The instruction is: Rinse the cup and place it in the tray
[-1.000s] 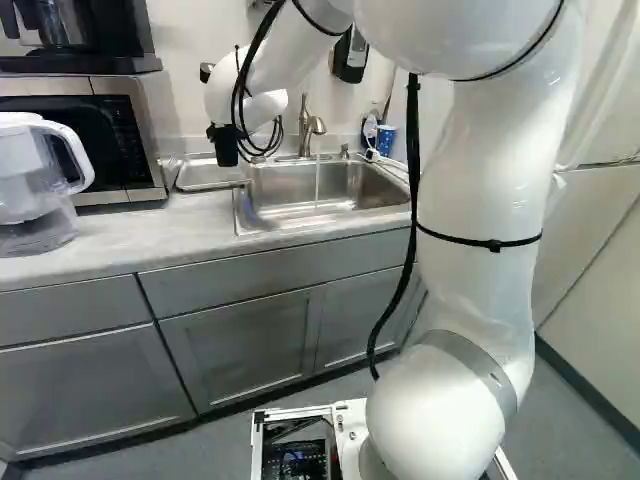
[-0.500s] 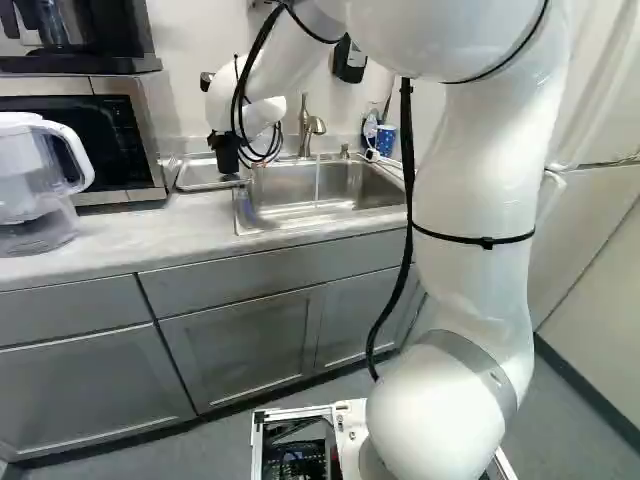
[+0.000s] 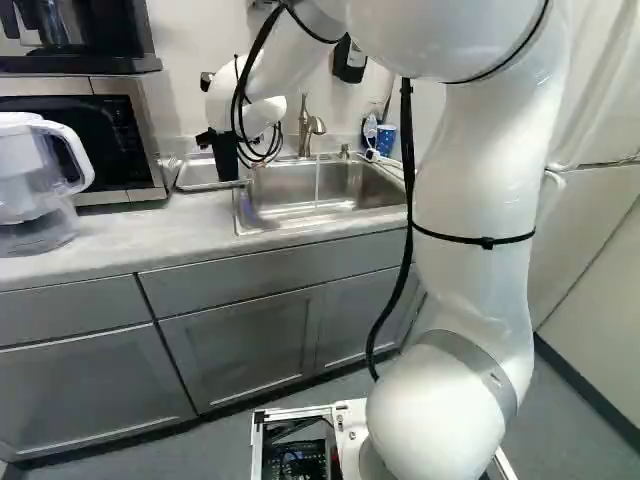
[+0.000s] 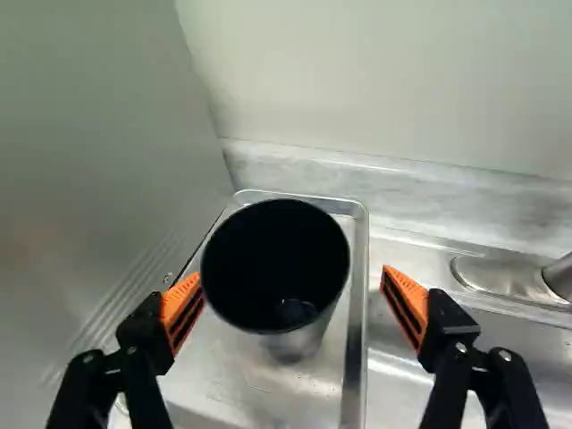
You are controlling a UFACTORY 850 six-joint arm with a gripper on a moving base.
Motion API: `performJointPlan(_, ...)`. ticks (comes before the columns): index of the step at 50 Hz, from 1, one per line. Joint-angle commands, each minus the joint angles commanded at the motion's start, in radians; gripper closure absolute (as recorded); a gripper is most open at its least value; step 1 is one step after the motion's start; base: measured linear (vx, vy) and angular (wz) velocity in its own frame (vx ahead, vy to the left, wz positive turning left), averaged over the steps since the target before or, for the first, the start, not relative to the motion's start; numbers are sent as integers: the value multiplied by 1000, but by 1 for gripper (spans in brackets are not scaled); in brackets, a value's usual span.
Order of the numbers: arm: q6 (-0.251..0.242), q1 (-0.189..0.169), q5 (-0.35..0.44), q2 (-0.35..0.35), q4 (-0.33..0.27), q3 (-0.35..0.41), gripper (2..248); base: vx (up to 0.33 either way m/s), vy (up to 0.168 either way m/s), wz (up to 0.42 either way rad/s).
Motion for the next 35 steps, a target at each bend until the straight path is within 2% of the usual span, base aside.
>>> performJointPlan(35, 0, 0, 0, 27, 0, -9, 3, 0, 0, 0)
